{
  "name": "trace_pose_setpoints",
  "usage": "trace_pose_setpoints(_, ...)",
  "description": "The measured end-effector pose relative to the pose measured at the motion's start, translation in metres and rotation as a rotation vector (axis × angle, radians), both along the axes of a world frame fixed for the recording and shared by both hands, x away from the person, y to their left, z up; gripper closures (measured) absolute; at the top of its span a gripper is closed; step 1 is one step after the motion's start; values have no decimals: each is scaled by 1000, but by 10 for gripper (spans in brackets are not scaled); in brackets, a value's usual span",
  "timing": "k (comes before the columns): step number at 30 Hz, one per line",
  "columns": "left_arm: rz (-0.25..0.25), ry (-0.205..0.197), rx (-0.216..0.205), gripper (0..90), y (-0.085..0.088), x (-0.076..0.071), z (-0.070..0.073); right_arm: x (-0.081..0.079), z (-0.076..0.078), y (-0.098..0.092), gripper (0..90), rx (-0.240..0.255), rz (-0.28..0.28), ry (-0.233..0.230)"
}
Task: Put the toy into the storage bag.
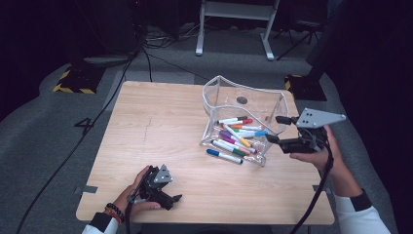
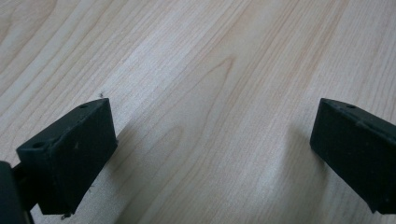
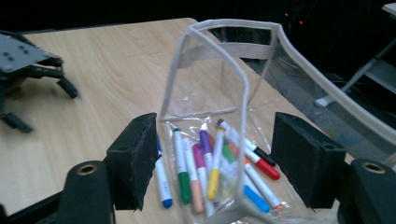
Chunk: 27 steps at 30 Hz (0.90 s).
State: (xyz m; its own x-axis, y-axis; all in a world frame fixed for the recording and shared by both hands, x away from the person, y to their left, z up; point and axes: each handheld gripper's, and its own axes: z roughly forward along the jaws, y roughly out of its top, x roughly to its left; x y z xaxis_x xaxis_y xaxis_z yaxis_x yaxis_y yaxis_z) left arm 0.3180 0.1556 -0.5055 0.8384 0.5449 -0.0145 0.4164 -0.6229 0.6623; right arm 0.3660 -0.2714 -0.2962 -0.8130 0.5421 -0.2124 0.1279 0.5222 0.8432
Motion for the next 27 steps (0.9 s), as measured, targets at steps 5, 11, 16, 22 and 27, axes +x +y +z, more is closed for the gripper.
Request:
trace_pose_setpoints(5, 1, 0, 0, 6, 0, 0, 0, -19, -19, -2, 320, 23, 34, 24)
trace_pose_setpoints(11, 4, 1, -1, 6, 0, -1, 0, -35, -64, 6, 328, -4, 61, 52)
trace_pose_setpoints(16, 4, 1, -1, 6, 0, -1, 0, -31, -104, 21, 333, -33, 94, 121)
trace_pose_setpoints(22, 4, 1, -1, 6, 0, -1, 0, -11, -145, 50, 332, -89, 112, 181)
trace_pose_setpoints(27, 4, 1, -1, 6, 0, 0, 0, 7, -167, 73, 329, -104, 114, 195)
